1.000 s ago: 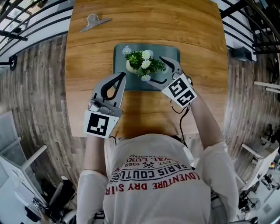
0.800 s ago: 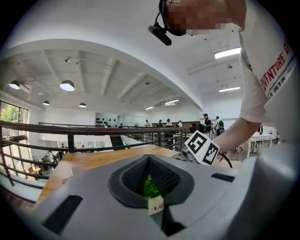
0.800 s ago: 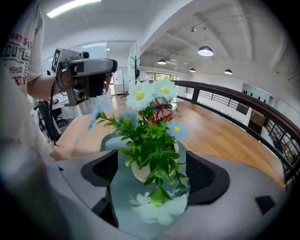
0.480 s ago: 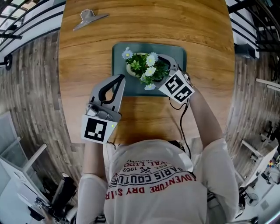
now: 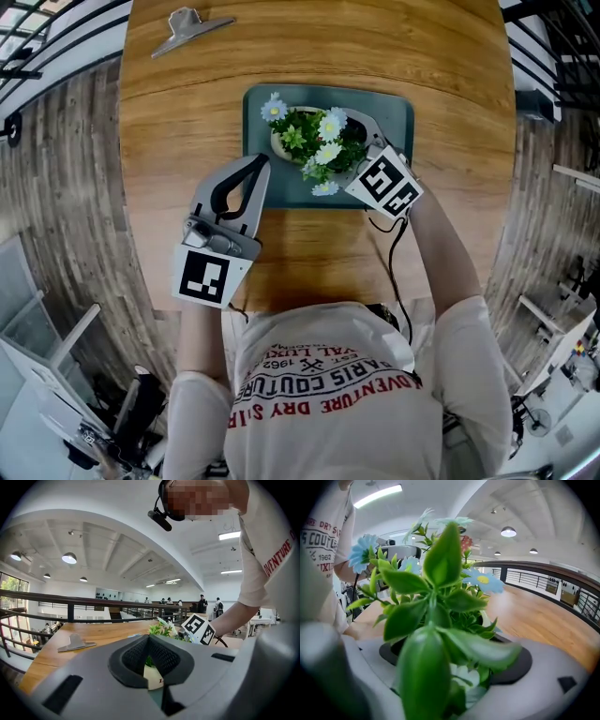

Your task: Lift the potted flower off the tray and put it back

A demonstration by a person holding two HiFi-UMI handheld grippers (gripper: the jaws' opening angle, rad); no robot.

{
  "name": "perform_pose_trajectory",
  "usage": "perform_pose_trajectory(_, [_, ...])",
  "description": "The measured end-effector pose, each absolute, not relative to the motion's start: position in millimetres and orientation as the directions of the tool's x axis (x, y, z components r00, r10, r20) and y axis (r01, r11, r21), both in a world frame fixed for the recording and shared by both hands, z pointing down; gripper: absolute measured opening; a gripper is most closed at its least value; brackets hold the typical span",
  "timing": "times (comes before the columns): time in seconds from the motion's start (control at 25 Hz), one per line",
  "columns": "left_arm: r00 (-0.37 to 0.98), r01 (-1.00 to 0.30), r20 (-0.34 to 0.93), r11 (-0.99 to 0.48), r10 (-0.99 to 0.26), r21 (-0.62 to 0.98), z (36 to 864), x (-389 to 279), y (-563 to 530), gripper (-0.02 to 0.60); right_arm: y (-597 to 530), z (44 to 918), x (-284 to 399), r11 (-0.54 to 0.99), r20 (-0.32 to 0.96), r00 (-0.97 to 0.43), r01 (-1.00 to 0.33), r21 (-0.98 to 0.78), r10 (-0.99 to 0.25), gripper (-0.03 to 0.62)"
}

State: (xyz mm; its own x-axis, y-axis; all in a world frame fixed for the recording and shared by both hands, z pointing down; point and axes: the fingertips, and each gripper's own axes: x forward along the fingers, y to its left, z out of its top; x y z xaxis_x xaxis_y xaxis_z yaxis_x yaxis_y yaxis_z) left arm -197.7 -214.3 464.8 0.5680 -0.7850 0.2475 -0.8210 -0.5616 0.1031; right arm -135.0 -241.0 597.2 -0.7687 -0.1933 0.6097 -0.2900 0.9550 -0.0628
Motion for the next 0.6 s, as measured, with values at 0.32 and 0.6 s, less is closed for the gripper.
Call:
perform_pose_trajectory(0.32, [0.566,-0.822,0.25,-0.562,-0.785,0.096,464.9,-202.4,-211.9,0.012,-244.0,596.1,-136.2,0.943,0.62,-0.75,-0.33,-0.051,-0.229,0.468])
perform_pose_trajectory(0.6, [0.569,-0.818,0.258,-0.571,-0.781,0.076,462.9,-199.4,-211.3,0.012,-247.5,590.7,-127.5,0.924,0.591,-0.75,-0.382,-0.021,-0.297,0.468])
